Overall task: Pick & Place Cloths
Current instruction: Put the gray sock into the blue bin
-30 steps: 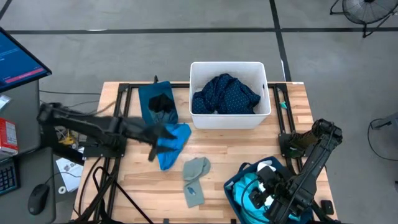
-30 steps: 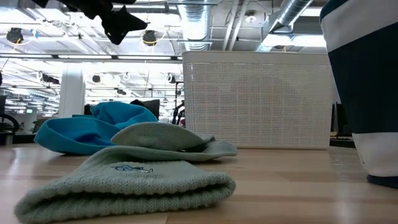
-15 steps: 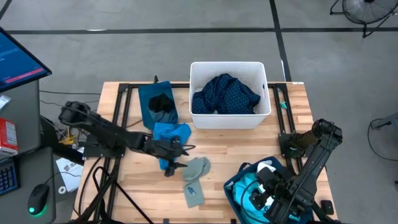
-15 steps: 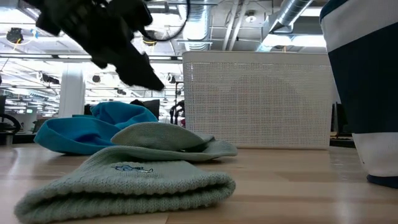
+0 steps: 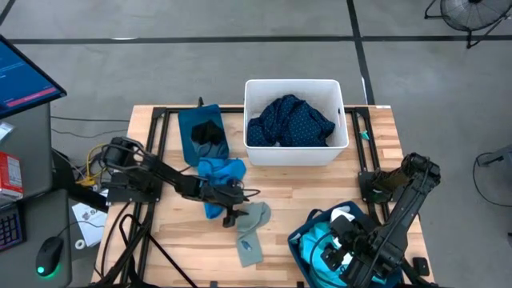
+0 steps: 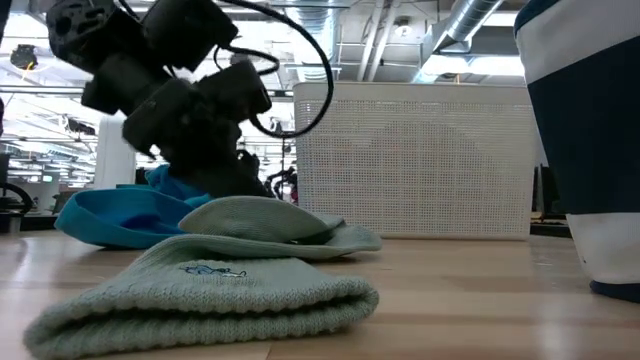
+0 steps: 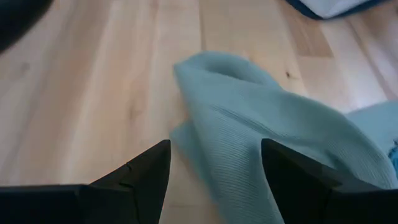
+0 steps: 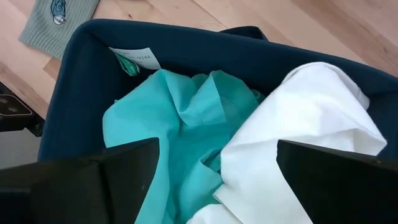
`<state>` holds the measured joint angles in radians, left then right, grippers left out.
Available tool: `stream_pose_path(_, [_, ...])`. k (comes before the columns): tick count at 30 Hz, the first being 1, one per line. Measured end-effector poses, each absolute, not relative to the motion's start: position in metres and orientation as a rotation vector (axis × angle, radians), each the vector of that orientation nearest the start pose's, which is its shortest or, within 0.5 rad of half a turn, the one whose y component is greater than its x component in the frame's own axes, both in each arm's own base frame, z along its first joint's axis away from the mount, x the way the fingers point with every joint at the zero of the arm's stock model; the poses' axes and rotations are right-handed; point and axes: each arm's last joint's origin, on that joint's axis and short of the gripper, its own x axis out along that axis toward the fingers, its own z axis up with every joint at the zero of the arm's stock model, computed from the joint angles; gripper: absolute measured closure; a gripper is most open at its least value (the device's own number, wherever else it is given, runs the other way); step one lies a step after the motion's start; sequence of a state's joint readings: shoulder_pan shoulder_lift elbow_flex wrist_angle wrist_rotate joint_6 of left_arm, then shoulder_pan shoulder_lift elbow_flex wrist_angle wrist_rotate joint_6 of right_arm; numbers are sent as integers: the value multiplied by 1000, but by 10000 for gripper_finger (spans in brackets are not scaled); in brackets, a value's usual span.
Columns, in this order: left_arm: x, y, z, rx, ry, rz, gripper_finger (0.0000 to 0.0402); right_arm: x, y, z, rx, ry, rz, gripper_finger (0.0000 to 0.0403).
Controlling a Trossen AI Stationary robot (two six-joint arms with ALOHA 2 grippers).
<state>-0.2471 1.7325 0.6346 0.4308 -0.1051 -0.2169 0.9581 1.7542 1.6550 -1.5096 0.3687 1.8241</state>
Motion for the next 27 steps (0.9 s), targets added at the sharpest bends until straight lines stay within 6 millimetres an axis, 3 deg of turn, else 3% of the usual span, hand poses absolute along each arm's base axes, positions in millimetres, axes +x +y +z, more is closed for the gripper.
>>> stream_pose_path(5, [295,-72,98,-84,718,-65,177,189,251,304,554,1104,-707,85])
stream_pose_path(8, [297,-72,93,-110,723,-60,208,188,253,304,554,1106,-700,85])
stream_pose_path(11, [297,-72,93,-152,726,-37,267,186,254,304,548,1109,-695,85])
stream_pose_path(15, [294,-72,100,-172,729,-59,376,185,254,304,546,1109,-698,85])
stream_pose_path(20, [294,-70,126,-229,638,-62,399,185,254,304,546,1108,-699,85])
stream_pose_path(27, [282,-65,192,-270,399,-72,401,184,254,304,541,1109,-704,85])
